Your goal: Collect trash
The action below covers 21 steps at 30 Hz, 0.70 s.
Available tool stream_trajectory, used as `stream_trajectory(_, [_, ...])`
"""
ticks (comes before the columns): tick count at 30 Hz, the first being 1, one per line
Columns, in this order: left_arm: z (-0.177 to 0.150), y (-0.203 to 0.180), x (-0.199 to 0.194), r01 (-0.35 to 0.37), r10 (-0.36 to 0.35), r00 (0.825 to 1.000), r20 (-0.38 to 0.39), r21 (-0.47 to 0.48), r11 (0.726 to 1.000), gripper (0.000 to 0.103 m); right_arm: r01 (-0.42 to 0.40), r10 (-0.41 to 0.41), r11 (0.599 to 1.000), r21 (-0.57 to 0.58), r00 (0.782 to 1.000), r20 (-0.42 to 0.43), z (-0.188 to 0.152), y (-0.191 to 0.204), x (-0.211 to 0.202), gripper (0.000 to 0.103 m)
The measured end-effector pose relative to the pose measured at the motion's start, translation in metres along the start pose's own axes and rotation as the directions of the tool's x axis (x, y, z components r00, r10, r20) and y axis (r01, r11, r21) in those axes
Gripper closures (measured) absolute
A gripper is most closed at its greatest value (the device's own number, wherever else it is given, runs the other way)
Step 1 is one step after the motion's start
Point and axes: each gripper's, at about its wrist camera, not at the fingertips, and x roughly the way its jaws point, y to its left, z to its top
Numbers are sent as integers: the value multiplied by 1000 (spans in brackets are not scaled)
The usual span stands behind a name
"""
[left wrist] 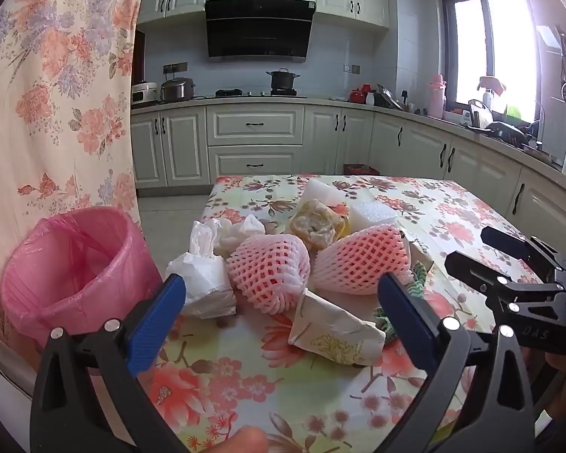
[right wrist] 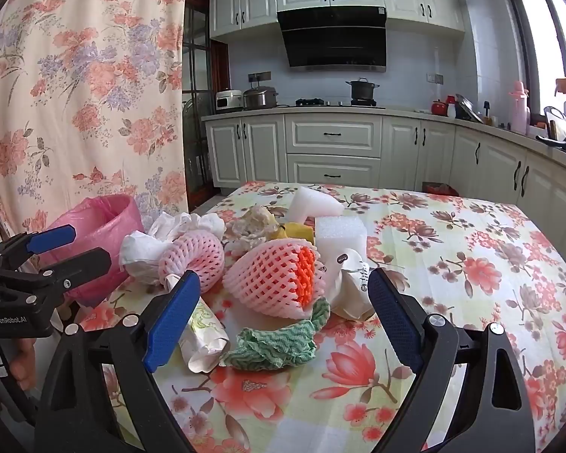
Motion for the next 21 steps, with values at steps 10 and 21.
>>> stream_trajectory(10, [0, 1, 0, 2, -2, 1000, -2, -9, 1000, 5, -4, 4, 1000, 9, 1000, -6, -2, -3, 2, 18])
stream_trajectory(21, [1, 3, -3, 2, -2, 1000, -3, -7, 1000, 4, -3, 3, 1000, 10, 1000, -6, 0, 0, -2, 18])
